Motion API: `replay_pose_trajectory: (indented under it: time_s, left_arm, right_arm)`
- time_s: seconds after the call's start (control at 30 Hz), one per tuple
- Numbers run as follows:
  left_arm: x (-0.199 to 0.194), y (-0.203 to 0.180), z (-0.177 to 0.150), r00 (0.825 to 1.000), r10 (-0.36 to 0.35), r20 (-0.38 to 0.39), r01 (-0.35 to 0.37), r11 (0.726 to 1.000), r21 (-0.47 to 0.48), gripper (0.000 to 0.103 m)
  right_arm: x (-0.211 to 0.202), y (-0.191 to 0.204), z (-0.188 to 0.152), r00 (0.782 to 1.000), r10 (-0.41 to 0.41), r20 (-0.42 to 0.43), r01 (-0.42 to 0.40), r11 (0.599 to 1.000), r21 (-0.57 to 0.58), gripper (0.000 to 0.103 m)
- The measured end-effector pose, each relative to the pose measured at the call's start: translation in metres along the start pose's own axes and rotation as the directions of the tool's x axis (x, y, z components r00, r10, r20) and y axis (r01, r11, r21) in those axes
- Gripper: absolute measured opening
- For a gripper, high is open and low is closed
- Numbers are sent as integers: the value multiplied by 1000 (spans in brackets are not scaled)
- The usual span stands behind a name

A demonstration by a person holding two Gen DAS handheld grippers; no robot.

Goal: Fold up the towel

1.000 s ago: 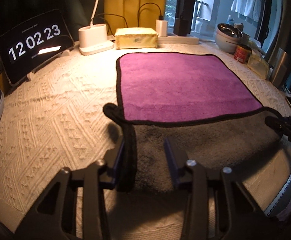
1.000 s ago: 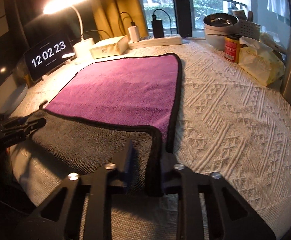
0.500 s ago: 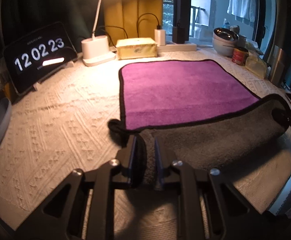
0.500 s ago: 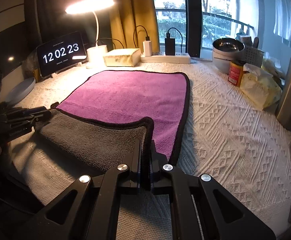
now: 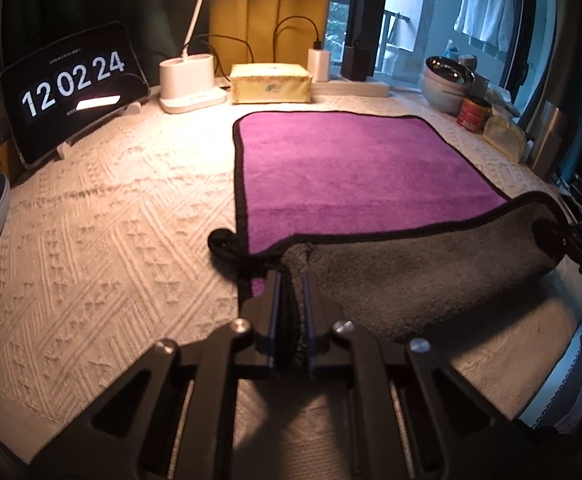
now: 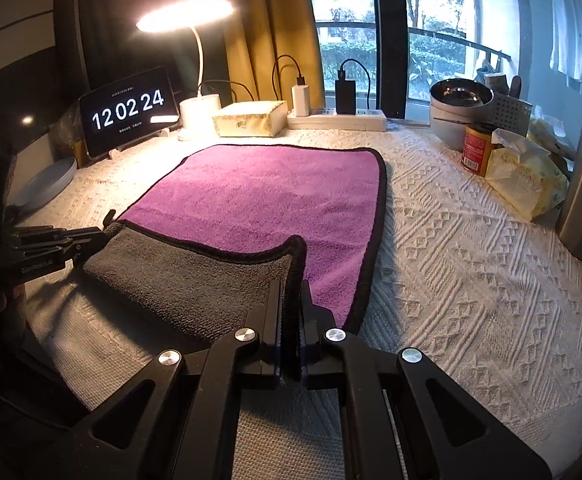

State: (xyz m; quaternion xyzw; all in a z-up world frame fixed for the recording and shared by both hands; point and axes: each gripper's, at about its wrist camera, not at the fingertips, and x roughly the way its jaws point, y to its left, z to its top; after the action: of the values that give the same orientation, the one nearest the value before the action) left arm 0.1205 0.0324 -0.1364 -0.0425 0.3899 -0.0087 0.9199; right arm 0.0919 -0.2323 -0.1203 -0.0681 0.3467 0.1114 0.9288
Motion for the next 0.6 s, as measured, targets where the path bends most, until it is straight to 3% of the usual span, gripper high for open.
replay_pose_trajectory:
  time_s: [0.6]
  left_arm:
    - [-33,-4,42,986,-23,167,18,999,34,10]
  right_arm:
    - [-15,3,34,990,-36,134,41,998,-37,6]
